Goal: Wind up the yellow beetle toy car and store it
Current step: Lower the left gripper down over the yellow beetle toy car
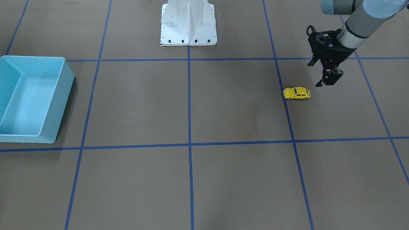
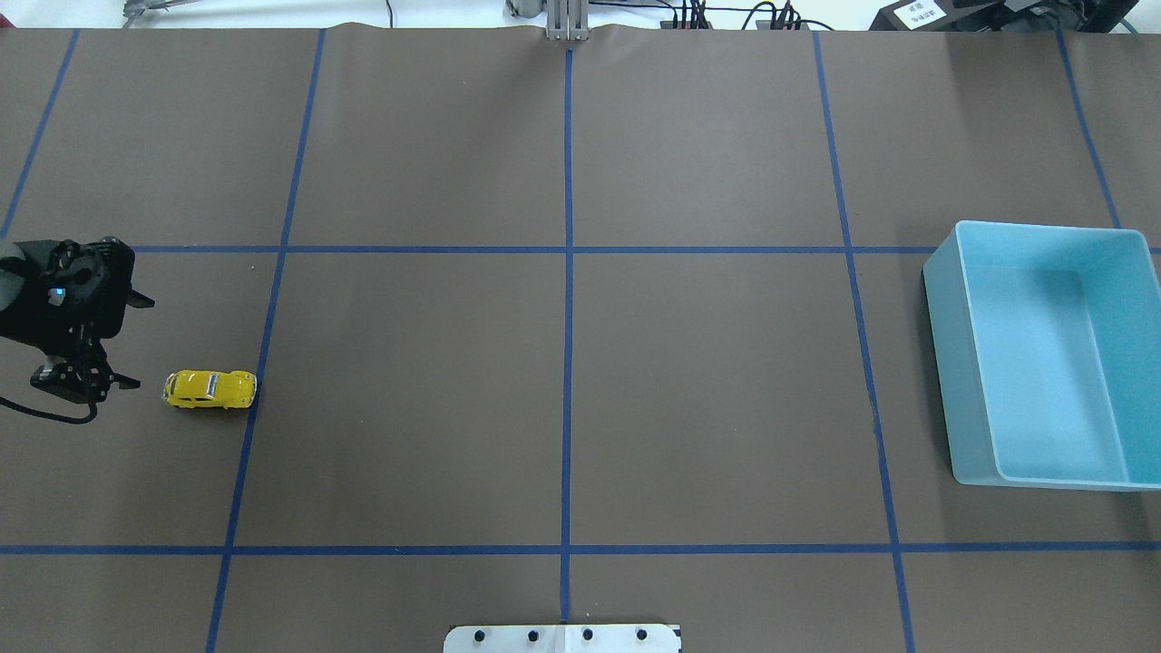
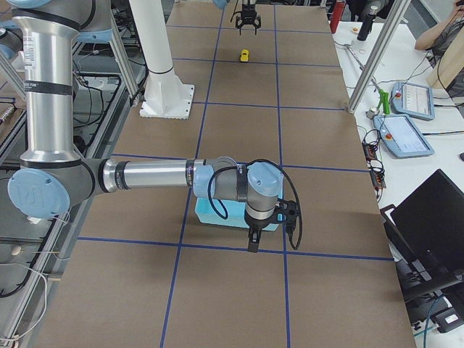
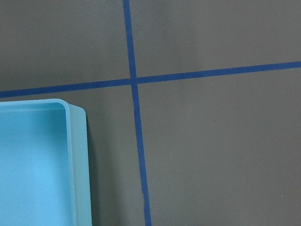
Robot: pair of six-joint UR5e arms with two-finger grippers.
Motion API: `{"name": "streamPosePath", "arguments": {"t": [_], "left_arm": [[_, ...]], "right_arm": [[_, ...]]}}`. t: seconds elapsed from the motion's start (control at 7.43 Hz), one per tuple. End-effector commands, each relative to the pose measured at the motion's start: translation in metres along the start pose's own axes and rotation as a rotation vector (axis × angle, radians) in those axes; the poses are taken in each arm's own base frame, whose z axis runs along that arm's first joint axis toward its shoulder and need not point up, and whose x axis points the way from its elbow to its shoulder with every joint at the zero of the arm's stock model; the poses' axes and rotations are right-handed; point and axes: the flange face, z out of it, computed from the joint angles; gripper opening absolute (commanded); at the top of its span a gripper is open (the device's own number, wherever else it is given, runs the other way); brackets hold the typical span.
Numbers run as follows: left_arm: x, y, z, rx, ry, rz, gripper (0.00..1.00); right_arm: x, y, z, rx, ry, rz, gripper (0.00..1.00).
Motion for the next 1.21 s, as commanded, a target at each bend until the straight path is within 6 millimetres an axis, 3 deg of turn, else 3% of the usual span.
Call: {"name": "streamPosePath", "arguments": {"t": [0.0,0.27,0.67,1.08], "left_arm": [[-0.008,0.006,0.016,-0.013,0.006,-0.006,1.00],[-0.034,0.007,0.046,-0.028,-0.007,-0.016,1.00],[-0.027,0.016,0.063,-0.022,0.011,-0.010,1.00],[-0.006,-0.001,0.076,-0.005,0.045,0.019,1.00]], "right_arm": [[0.000,0.000,0.000,-0.001,0.000,0.001,1.00],[0.003,0.003,0.003,-0.007,0.001,0.006,1.00],[0.004,0.004,0.004,-0.008,0.001,0.007,1.00],[0.004,0.005,0.004,-0.009,0.001,0.008,1.00]]}}
